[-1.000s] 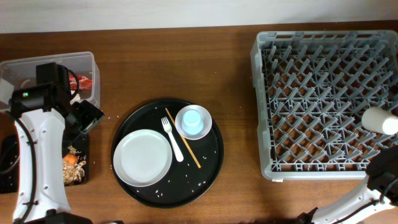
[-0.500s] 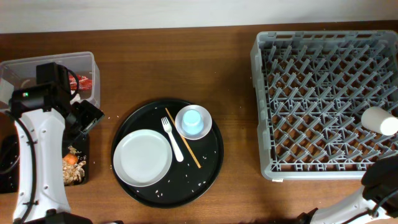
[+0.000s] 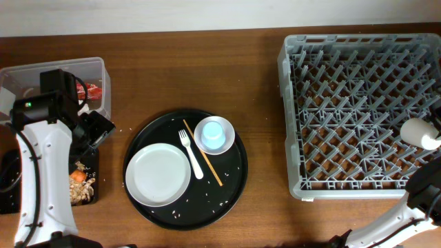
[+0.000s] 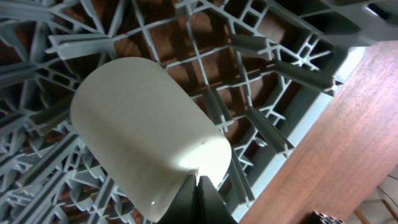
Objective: Sort waste into correct bins and load items into the dishwasher rack
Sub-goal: 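Carry the white cup to the rack and set it at the right side, then reach the right gripper to the blue cup on the pink bowl, grasp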
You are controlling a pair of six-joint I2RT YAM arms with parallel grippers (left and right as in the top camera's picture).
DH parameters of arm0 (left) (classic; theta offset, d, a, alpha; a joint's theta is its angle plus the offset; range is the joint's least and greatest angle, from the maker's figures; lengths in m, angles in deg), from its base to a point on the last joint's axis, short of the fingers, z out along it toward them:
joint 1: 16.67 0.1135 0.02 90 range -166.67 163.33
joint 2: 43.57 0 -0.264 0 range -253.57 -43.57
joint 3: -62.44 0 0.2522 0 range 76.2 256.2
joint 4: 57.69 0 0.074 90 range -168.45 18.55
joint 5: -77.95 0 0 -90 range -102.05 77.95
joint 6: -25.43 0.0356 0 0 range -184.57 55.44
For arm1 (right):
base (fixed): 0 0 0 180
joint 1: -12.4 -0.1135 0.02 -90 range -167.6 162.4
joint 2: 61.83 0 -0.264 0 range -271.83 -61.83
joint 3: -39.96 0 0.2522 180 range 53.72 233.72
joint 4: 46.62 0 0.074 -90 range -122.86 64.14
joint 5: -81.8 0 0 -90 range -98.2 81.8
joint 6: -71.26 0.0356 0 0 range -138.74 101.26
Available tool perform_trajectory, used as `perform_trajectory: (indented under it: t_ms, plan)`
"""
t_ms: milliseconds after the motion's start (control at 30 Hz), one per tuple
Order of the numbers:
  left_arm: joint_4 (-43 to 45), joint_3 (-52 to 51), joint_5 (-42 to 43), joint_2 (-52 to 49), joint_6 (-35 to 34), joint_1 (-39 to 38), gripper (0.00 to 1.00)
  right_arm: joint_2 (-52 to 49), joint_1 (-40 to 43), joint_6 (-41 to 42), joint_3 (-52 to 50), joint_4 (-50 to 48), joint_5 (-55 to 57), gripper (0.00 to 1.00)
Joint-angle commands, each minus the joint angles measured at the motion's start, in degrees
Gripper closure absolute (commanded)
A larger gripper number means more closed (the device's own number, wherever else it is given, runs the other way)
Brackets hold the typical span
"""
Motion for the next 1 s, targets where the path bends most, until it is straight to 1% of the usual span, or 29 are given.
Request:
perform_trajectory:
  t_ms: [0,67,233,300,400,433,500,533,567,600,633,667,700,733,800,833,867,900,967]
  plan:
    - [-0.07,-0.07,-0.83,-0.24,-0.72,0.24,0.01,-0.61,-0.31,-2.75,-0.17,-1.16,-4.66,0.96]
    - [-0.07,-0.07,-0.83,-0.24,-0.72,0.24,0.01,-0.61,-0.63,-4.24,-0.17,-1.81,-7.52,0.96]
    - [-0.07,-0.07,-0.83,-0.24,-0.7,0.24,0.01,-0.59,-3.02,-6.73,-0.11,-2.47,-8.41,0.96]
    - [-0.07,-0.07,-0.83,-0.24,-0.72,0.24,0.01,-0.5,-4.44,-11.21,0.76,-2.29,-10.86,0.96]
    - [-0.07,-0.07,-0.83,-0.24,-0.72,0.24,0.01,0.81,-5.75,-11.54,2.19,-1.16,-13.57,0.96]
    - [-0.07,-0.07,-0.83,-0.24,-0.72,0.24,0.01,2.29,-6.36,-11.63,2.95,-0.85,-15.67,0.96]
    - [-0.07,-0.07,-0.83,-0.24,-0.72,0.24,0.01,6.05,-8.33,-14.03,4.28,-0.72,-24.04,0.96]
    - [-0.07,-0.07,-0.83,-0.24,-0.72,0.24,0.01,8.59,-10.38,-14.78,4.39,-0.83,-28.41,0.96]
    - [-0.07,-0.07,-0.83,-0.24,-0.72,0.24,0.01,11.54,-14.62,-16.09,4.39,-0.68,-32.02,0.95]
    - [-0.07,-0.07,-0.83,-0.24,-0.72,0.24,0.01,13.38,-19.47,-16.39,4.39,-0.24,-32.09,0.87]
    - [-0.07,-0.07,-0.83,-0.24,-0.72,0.24,0.01,14.34,-23.8,-17.77,4.39,0.02,-32.04,0.71]
    - [-0.07,-0.07,-0.83,-0.24,-0.72,0.24,0.01,14.84,-29.22,-20.13,4.39,0.2,-31.89,0.43]
    - [-0.07,-0.07,-0.83,-0.24,-0.72,0.24,0.01,14.82,-36.0,-21.64,4.37,0.22,-30.56,0.22]
    - [-0.07,-0.07,-0.83,-0.24,-0.72,0.24,0.01,14.03,-43.39,-21.57,4.33,-0.04,-26.88,0.01]
    - [-0.07,-0.07,-0.83,-0.24,-0.72,0.24,0.01,11.39,-55.69,-20.81,4.33,-0.81,-19.78,0.01]
    - [-0.07,-0.07,-0.83,-0.24,-0.72,0.24,0.01,9.51,-60.83,-18.53,4.33,-1.49,-16.13,0.01]
    - [-0.07,-0.07,-0.83,-0.24,-0.72,0.24,0.01,8.17,-63.87,-16.26,4.33,-2.08,-13.38,0.01]
    - [-0.07,-0.07,-0.83,-0.24,-0.72,0.24,0.01,5.05,-69.37,-11.85,4.33,-3.54,-8.79,0.01]
    - [-0.07,-0.07,-0.83,-0.24,-0.72,0.24,0.01,0.15,-75.43,-10.29,4.33,-7.17,-7.39,0.01]
